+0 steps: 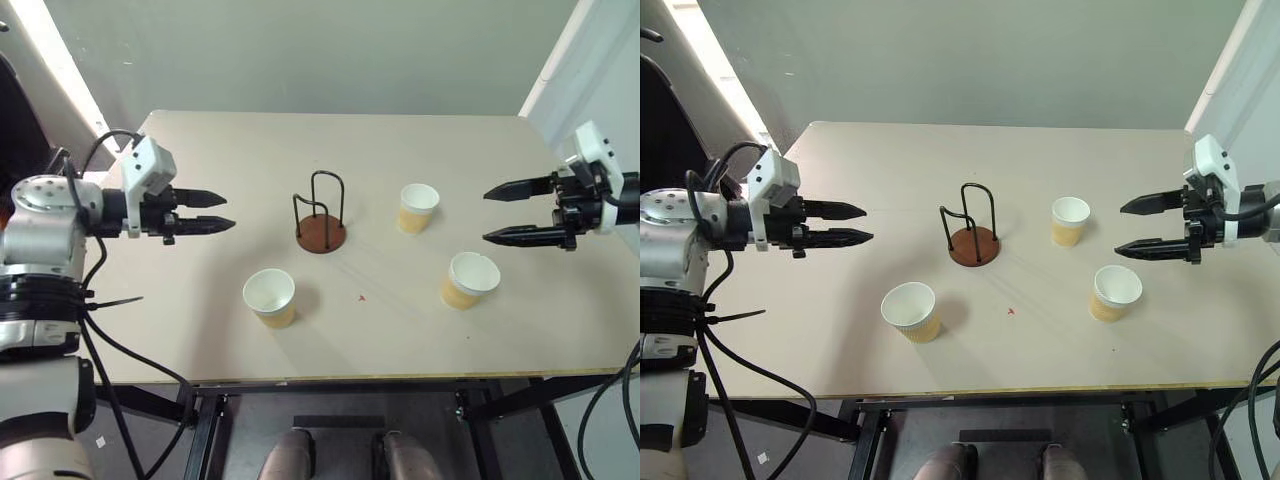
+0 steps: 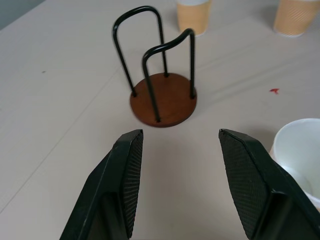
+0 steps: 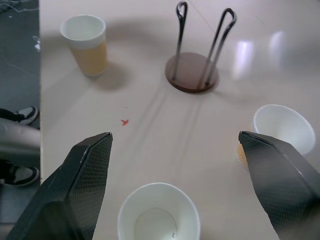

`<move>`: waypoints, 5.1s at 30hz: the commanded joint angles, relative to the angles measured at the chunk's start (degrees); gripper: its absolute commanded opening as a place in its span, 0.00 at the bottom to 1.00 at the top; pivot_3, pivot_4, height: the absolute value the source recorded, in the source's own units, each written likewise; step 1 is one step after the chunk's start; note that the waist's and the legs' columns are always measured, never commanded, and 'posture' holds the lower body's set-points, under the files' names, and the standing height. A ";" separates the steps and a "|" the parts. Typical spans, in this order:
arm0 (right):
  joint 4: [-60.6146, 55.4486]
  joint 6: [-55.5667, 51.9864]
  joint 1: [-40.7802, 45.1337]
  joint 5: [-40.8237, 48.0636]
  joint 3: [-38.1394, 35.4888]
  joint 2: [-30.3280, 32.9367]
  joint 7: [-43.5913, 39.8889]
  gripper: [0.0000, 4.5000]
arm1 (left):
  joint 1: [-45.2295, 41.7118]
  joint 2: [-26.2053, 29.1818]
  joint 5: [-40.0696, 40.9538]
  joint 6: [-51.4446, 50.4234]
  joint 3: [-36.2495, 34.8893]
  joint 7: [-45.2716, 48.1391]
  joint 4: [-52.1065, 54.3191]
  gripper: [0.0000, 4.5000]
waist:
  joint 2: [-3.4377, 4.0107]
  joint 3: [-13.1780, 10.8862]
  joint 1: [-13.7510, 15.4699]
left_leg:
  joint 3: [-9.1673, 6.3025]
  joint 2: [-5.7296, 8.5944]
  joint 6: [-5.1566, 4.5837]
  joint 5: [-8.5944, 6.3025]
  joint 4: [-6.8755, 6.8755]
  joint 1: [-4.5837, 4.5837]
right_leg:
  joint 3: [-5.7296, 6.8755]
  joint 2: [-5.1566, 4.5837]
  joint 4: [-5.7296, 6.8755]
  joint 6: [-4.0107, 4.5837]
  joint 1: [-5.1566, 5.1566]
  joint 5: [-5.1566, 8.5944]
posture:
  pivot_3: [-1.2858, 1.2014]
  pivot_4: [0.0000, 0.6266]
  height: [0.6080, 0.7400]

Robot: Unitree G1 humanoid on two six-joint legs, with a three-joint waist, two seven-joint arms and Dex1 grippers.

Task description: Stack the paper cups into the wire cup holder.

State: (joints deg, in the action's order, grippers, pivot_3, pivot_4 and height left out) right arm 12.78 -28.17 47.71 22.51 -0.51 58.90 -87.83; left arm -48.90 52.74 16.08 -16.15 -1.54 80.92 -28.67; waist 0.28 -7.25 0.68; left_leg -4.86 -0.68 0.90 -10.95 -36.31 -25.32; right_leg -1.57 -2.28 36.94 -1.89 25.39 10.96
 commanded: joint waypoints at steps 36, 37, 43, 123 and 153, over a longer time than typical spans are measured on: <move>-19.93 -6.58 -2.99 1.89 -6.21 -5.58 26.70 0.94 | -12.46 -27.68 -12.25 -1.27 4.27 -36.03 -15.86 0.48 | 0.02 0.01 0.44 | 0.23 0.01 -0.28 0.01 -0.57 0.16 | -0.08 -0.05 -0.10 -0.48 -0.44 -0.25 | 0.52 0.24 1.00; -20.12 -6.71 -3.11 1.99 -6.28 -5.52 26.90 0.94 | -12.61 -27.90 -12.15 -1.07 4.13 -35.92 -16.14 0.43 | 0.02 0.01 0.48 | 0.24 0.01 -0.29 0.01 -0.59 0.15 | -0.08 -0.04 -0.11 -0.50 -0.44 -0.25 | 0.52 0.24 1.00; -21.21 -7.08 -4.32 2.27 -6.79 -5.16 27.72 0.94 | -13.18 -28.69 -11.94 -0.10 3.93 -34.97 -16.98 0.02 | 0.01 0.01 0.55 | 0.30 0.03 -0.35 -0.03 -0.69 0.12 | -0.13 -0.04 -0.12 -0.61 -0.47 -0.21 | 0.52 0.24 1.00; -24.50 0.51 -24.10 -7.44 2.61 11.37 13.68 0.94 | 4.53 -2.77 16.74 -13.47 -1.98 2.74 37.03 0.95 | 0.02 0.00 0.56 | 0.37 0.81 -1.20 -1.38 -1.69 0.09 | -0.26 -0.67 -0.50 -1.75 -1.22 0.63 | 0.52 0.24 1.00; -20.79 3.88 -10.88 -9.50 4.86 7.26 5.94 0.00 | 9.49 4.54 20.54 -19.45 -4.92 -5.24 44.13 0.96 | 0.14 -0.05 0.10 | 0.30 0.80 -1.11 -1.48 -1.60 0.28 | -0.26 -0.75 -0.15 -0.91 -1.17 0.93 | 0.52 0.24 1.00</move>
State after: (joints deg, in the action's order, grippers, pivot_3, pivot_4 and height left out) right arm -5.62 -23.87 33.06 9.94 9.29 65.12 -80.42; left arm -39.01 56.42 36.11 -36.35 -4.84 75.82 14.67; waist 0.42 -7.30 0.78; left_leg -4.56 0.12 -0.20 -12.42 -37.91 -25.03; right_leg -1.83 -3.03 36.80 -2.80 24.22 11.88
